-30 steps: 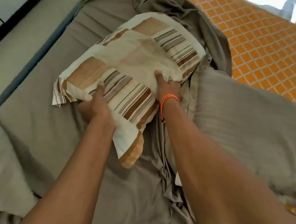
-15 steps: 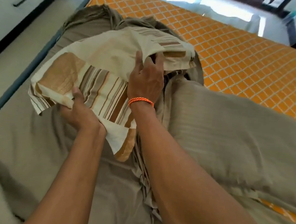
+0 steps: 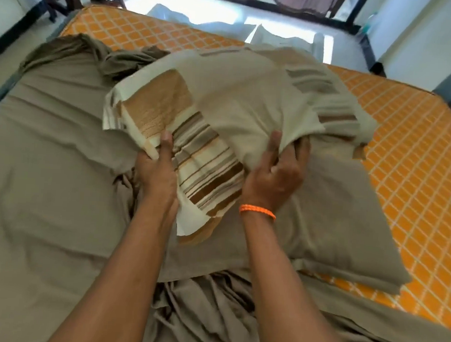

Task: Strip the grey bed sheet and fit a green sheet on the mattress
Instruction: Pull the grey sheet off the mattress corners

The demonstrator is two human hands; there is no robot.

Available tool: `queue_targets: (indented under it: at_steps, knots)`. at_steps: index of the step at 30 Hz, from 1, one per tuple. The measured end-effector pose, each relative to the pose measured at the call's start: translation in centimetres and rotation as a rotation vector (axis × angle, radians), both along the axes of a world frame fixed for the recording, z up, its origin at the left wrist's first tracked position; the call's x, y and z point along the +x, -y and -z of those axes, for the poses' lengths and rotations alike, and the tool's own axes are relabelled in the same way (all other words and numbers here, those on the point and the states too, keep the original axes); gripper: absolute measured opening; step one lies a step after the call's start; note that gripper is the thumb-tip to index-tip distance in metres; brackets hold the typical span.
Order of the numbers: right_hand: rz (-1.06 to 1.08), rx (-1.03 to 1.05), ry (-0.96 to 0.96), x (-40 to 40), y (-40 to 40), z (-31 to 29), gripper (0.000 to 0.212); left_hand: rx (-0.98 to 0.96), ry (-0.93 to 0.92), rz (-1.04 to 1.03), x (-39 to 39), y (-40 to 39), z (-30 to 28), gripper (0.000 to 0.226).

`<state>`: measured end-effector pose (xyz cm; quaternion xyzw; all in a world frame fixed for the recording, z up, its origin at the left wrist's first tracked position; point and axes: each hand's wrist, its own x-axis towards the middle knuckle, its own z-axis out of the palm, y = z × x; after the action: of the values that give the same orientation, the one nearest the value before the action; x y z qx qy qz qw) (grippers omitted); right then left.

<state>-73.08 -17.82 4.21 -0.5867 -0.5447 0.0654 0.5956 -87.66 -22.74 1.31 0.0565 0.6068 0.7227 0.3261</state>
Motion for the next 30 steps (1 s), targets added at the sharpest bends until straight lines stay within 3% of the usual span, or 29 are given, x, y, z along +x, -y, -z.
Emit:
queue_targets:
  at_steps: [3,5,7,10,13,15,20,22,24,26,28,30]
  knots:
    - [0.216,-0.201,0.012,7.0,1.7,2.7,0.035,-0.169,-0.131,0.229,4.2,-0.8,1.4,0.036]
    - [0.330,-0.524,-0.014,11.0,2.8,5.4,0.038,-0.328,-0.254,0.287,6.4,-0.4,2.8,0.019]
    - [0.330,-0.771,0.012,13.9,4.2,7.9,0.036,-0.472,-0.367,0.276,7.9,0.7,4.7,0.028]
    - [0.238,-0.670,0.087,15.1,6.4,9.1,0.025,-0.631,-0.577,0.212,6.8,2.7,8.5,0.027]
    - [0.117,-0.402,0.109,12.3,8.9,9.2,0.021,-0.787,-0.524,0.166,2.9,4.5,12.6,0.044]
    - [-0.123,-0.294,0.180,8.9,10.6,10.0,0.017,-0.930,-0.536,0.196,0.7,5.8,14.7,0.061]
    - [-0.703,-0.249,0.355,-1.4,14.3,12.2,0.018,-1.139,-0.794,0.360,-2.0,7.4,16.7,0.097]
    - [-0.803,-0.286,0.435,-5.1,14.6,12.7,0.020,-1.123,-0.985,0.485,-3.7,8.0,16.5,0.085]
    - [-0.867,-0.403,0.426,-9.3,14.0,13.8,0.020,-1.015,-1.123,0.600,-6.7,9.1,16.1,0.053]
    - [-0.809,-0.545,0.347,-13.1,12.5,15.4,0.022,-0.960,-1.081,0.650,-9.3,10.6,15.6,0.029]
    - [-0.652,-0.744,0.254,-16.6,10.0,17.2,0.036,-1.047,-0.935,0.792,-11.6,12.3,15.6,0.029]
    - [-0.507,-0.981,0.210,-19.7,7.5,17.7,0.067,-1.093,-0.718,1.112,-14.0,13.8,15.2,0.034]
